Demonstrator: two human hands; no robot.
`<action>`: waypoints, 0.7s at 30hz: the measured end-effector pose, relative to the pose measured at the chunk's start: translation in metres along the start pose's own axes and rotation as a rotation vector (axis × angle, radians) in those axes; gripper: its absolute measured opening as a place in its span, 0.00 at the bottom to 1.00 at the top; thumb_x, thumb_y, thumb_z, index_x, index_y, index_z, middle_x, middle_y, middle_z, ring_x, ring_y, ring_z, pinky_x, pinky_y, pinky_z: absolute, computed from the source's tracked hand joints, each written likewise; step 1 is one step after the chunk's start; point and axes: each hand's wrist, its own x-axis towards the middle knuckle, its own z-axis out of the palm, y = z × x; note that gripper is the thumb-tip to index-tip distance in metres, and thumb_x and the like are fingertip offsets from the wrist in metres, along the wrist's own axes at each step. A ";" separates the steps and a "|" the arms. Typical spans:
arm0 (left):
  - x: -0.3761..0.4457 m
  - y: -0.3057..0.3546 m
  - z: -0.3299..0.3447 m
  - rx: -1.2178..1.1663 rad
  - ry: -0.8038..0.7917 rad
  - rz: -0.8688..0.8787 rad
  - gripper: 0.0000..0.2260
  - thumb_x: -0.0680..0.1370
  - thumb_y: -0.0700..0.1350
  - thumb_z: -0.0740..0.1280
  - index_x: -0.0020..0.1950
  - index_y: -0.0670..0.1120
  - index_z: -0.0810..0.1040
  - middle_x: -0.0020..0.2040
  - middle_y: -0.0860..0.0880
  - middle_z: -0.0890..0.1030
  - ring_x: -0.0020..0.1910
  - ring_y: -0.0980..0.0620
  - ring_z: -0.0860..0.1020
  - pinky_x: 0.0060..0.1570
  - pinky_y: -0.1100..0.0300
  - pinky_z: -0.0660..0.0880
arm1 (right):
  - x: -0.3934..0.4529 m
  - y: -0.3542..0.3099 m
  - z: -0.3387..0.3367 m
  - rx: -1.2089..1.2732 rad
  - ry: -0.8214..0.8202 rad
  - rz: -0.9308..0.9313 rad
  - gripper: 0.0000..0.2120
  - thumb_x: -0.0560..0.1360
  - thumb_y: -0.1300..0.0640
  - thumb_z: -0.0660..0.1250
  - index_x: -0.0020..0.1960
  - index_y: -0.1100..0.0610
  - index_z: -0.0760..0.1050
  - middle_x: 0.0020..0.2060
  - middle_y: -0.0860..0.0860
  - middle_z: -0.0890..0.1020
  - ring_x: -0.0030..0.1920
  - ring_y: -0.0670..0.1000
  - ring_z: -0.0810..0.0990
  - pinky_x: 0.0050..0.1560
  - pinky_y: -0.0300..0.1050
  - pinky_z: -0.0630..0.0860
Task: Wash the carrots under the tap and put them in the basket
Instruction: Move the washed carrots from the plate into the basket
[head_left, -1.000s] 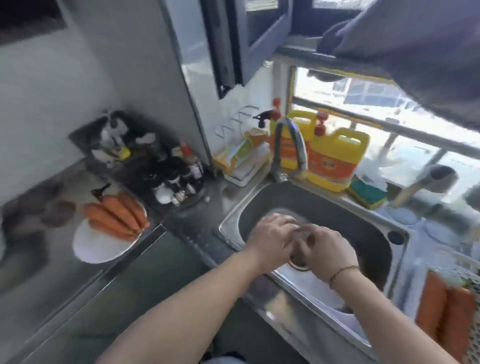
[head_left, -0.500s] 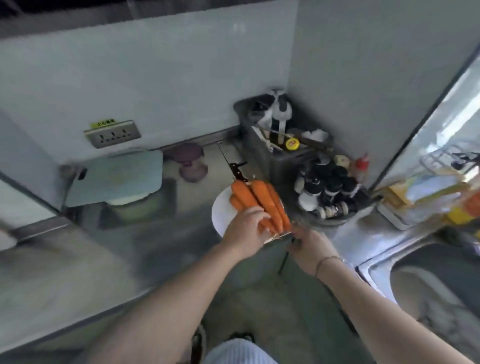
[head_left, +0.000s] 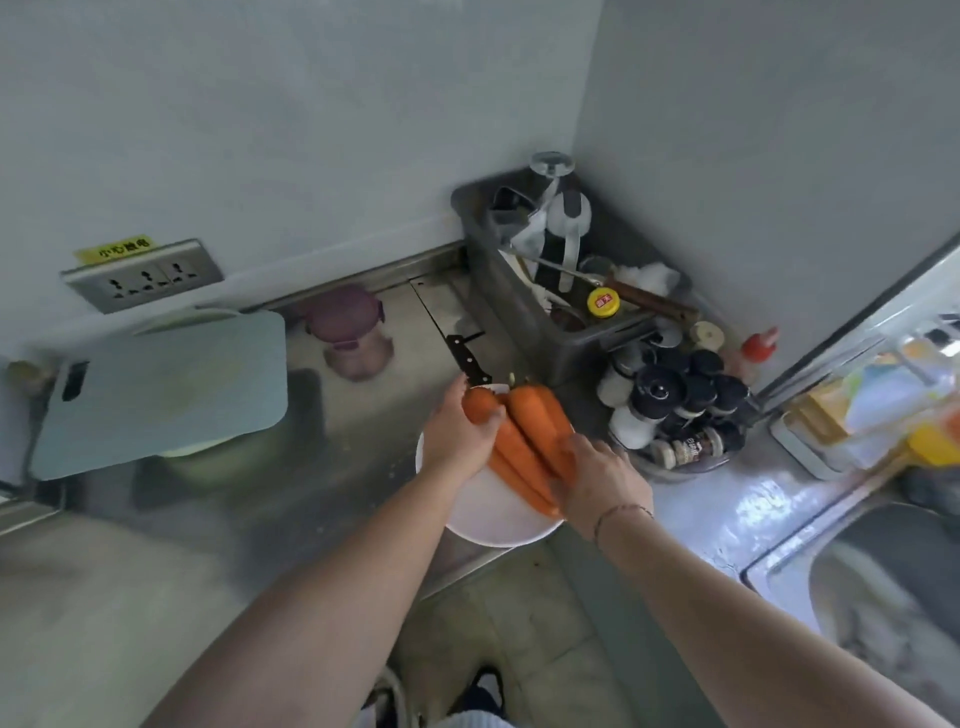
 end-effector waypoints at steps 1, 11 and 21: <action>0.005 0.000 0.001 0.033 0.005 -0.002 0.32 0.76 0.59 0.69 0.78 0.55 0.62 0.73 0.47 0.72 0.71 0.44 0.71 0.69 0.51 0.69 | 0.002 -0.002 -0.001 -0.022 0.028 -0.002 0.25 0.75 0.46 0.64 0.71 0.43 0.63 0.63 0.48 0.73 0.66 0.54 0.68 0.56 0.51 0.74; 0.022 0.001 0.001 0.084 -0.041 0.041 0.19 0.80 0.56 0.66 0.69 0.54 0.74 0.65 0.47 0.79 0.65 0.44 0.75 0.63 0.55 0.70 | 0.008 -0.009 -0.001 0.002 0.012 -0.086 0.31 0.76 0.45 0.65 0.76 0.44 0.56 0.69 0.48 0.70 0.67 0.54 0.68 0.63 0.50 0.71; 0.008 0.013 -0.039 -0.233 0.121 0.087 0.10 0.80 0.49 0.68 0.61 0.53 0.78 0.55 0.55 0.77 0.57 0.50 0.76 0.63 0.49 0.75 | 0.007 -0.021 0.005 -0.012 0.212 -0.188 0.25 0.78 0.37 0.56 0.71 0.46 0.66 0.70 0.48 0.71 0.70 0.56 0.64 0.69 0.53 0.62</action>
